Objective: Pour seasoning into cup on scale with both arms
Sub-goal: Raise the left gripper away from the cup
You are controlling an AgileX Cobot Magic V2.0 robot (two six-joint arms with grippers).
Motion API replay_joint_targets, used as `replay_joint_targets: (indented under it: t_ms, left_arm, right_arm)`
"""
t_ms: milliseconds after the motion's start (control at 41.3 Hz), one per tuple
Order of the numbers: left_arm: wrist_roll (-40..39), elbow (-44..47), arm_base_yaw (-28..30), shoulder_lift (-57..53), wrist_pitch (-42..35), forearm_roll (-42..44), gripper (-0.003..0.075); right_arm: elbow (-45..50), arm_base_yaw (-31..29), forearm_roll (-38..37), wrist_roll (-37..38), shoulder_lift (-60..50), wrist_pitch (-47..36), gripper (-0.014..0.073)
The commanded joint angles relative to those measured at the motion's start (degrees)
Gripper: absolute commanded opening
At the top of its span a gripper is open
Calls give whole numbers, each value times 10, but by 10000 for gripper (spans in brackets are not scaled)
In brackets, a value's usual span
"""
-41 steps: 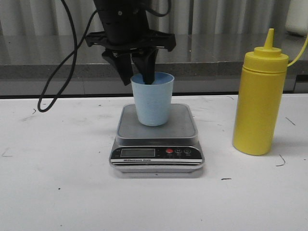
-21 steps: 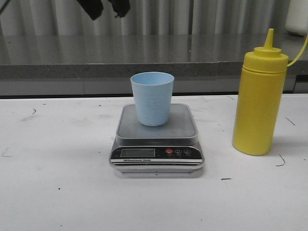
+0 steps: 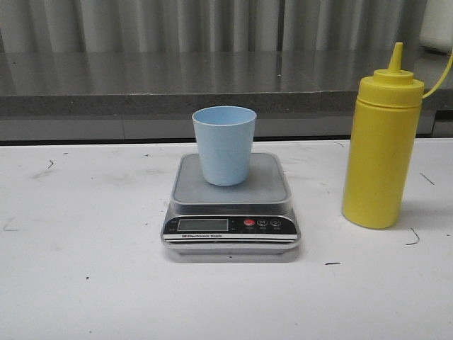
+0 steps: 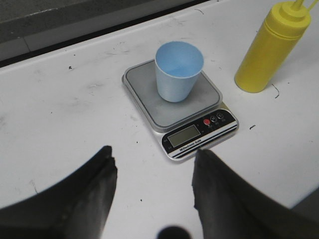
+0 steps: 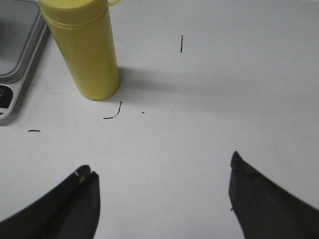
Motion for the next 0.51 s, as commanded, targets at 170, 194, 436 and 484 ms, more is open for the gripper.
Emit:
replay_joint_targets:
  t_ms: [170, 194, 436, 484]
  left_arm:
    - [1, 86, -4, -156, -42, -12, 355]
    - [1, 91, -4, -164, -42, -12, 355]
    - [1, 106, -4, -177, -43, -11, 355]
    - [1, 106, -4, -177, -43, -11, 355]
  right_arm:
    - [-16, -2, -7, -6, 4, -31, 559]
    - [-16, -2, -7, -6, 4, -31, 559]
    - [-16, -2, -7, -6, 4, -31, 559]
    - [-16, -2, -7, -6, 4, -31, 559]
